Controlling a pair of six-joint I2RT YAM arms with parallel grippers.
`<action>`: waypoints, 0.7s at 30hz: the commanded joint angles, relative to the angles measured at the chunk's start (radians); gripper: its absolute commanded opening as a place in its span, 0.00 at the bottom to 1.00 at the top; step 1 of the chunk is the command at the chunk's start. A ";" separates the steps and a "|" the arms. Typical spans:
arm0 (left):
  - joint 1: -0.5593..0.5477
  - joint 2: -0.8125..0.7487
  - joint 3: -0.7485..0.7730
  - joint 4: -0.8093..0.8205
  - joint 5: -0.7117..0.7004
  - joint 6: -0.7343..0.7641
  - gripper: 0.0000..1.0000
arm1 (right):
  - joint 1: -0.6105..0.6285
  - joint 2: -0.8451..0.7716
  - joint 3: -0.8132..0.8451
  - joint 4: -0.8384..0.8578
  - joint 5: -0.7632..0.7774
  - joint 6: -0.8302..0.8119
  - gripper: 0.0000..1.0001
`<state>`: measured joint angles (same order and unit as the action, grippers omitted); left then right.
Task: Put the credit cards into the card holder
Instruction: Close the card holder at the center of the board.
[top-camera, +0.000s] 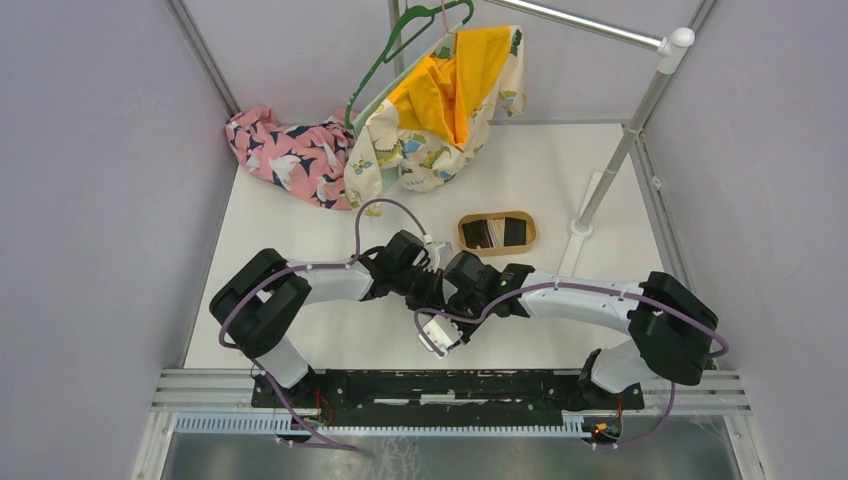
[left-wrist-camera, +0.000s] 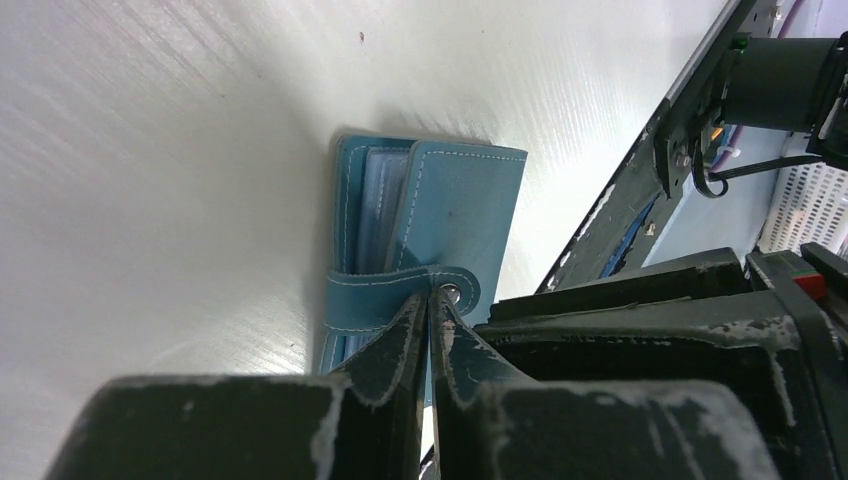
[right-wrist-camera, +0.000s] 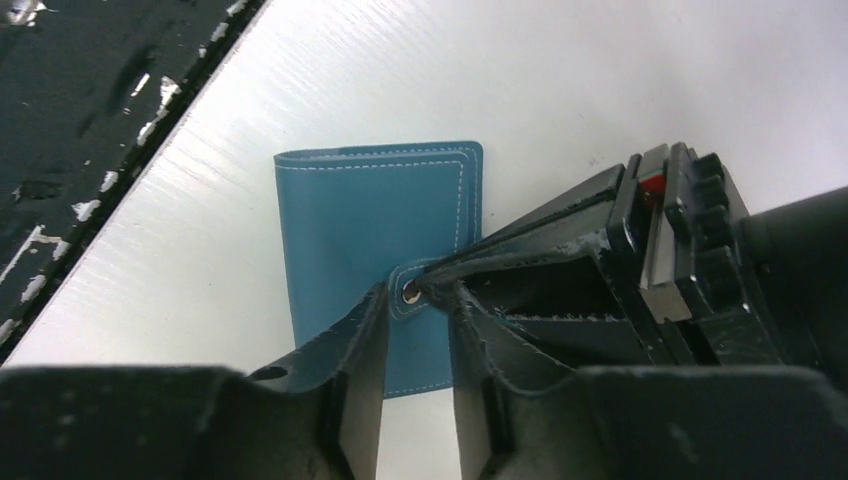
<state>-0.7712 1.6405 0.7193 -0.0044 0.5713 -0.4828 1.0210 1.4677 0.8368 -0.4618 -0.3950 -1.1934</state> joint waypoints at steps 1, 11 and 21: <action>-0.025 0.064 -0.030 -0.084 -0.087 0.055 0.12 | 0.003 0.015 0.046 -0.046 -0.043 -0.047 0.29; -0.023 0.065 -0.030 -0.086 -0.087 0.059 0.12 | 0.003 0.043 0.064 -0.086 0.003 -0.071 0.28; -0.024 0.054 -0.034 -0.090 -0.084 0.062 0.12 | 0.003 0.078 0.074 -0.061 0.057 -0.058 0.21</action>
<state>-0.7757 1.6478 0.7212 0.0055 0.5800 -0.4824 1.0210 1.5368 0.8734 -0.5377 -0.3679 -1.2469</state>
